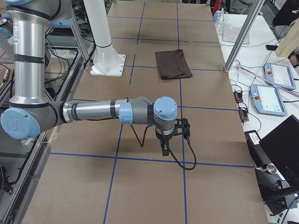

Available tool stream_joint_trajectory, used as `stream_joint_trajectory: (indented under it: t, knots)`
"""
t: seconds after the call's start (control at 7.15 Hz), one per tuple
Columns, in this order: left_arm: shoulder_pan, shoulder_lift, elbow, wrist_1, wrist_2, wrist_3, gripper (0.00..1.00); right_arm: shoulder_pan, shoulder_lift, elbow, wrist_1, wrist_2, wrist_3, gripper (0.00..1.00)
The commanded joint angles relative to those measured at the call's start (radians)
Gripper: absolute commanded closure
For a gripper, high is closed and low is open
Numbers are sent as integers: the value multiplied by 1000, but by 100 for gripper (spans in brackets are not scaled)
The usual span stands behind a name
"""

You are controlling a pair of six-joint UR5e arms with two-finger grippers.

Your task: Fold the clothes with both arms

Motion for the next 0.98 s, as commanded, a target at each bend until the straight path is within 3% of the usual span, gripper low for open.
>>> stream_joint_trajectory:
  t: [0.0,0.84]
  knots:
    - [0,-2,0,-1,0,0,0,1,-17,-17,1,-7,49,0]
    - [0,0,-12,1,2,0,0,1,-23,-17,3,1,114,0]
